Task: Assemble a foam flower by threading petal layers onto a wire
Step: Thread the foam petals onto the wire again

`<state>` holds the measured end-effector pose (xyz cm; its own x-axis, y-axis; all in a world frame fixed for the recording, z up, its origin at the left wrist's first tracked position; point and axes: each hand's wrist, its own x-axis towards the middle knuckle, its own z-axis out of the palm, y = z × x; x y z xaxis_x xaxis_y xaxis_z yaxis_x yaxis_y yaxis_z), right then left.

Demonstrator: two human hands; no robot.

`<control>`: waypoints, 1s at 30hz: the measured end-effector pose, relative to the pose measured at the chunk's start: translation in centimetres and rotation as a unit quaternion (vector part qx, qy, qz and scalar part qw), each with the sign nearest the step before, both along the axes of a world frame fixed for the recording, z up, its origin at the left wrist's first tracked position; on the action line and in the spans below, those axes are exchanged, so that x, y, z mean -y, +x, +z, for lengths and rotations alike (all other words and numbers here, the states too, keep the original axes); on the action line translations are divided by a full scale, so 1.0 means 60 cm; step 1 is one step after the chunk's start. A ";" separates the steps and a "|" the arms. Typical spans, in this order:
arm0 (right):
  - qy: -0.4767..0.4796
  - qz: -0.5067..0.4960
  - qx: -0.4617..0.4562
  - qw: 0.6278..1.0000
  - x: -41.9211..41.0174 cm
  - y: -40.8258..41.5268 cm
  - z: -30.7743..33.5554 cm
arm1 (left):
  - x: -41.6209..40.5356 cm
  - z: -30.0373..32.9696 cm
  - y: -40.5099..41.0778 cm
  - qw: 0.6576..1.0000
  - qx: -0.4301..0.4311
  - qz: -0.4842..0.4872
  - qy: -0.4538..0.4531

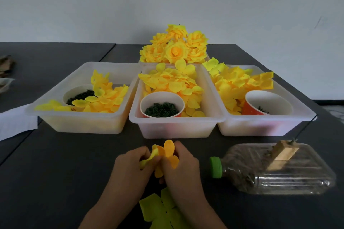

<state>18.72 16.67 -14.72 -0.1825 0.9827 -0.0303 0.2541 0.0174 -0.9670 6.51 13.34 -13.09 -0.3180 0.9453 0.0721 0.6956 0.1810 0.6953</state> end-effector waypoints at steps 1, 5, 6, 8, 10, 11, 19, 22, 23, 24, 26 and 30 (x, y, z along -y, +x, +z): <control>-0.001 -0.010 0.000 1.000 -0.001 0.000 0.001 | 0.001 0.000 0.001 1.000 0.003 -0.002 0.007; 0.017 -0.065 -0.010 0.998 -0.009 -0.001 0.002 | 0.012 -0.001 0.013 0.998 0.044 -0.017 0.048; 0.032 -0.076 -0.002 0.997 -0.010 -0.001 0.000 | 0.015 -0.001 0.016 0.997 0.055 -0.019 0.059; 0.053 -0.100 0.002 0.994 -0.010 -0.002 -0.003 | 0.017 -0.001 0.021 0.994 0.069 -0.020 0.083; 0.060 -0.119 -0.016 0.991 -0.010 -0.002 -0.008 | 0.019 -0.002 0.021 0.991 0.093 -0.010 0.096; 0.062 -0.125 -0.022 0.990 -0.010 -0.002 -0.010 | 0.021 -0.003 0.021 0.988 0.114 -0.005 0.100; 0.085 -0.138 -0.010 0.987 -0.012 -0.005 -0.018 | 0.040 -0.011 0.029 0.976 0.158 0.007 0.147; 0.066 -0.136 -0.029 0.988 -0.014 -0.002 -0.016 | 0.051 -0.005 0.023 0.961 0.176 0.016 0.214; 0.057 -0.127 -0.045 0.989 -0.013 -0.002 -0.014 | 0.055 0.000 0.015 0.955 0.185 0.018 0.231; 0.054 -0.117 -0.049 0.990 -0.012 -0.002 -0.013 | 0.057 0.007 0.004 0.954 0.184 0.016 0.236; 0.063 -0.099 -0.047 0.992 -0.007 -0.002 -0.012 | 0.059 0.020 -0.024 0.967 0.150 0.003 0.207; 0.068 -0.082 -0.050 0.993 -0.004 -0.002 -0.013 | 0.043 0.051 -0.086 0.985 0.065 0.022 0.160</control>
<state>18.61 16.92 -15.48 -0.0144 0.9933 0.1145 0.1667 0.1153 -0.9792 1.33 10.79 -10.02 -0.3851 0.8659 0.3192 0.5933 -0.0327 0.8043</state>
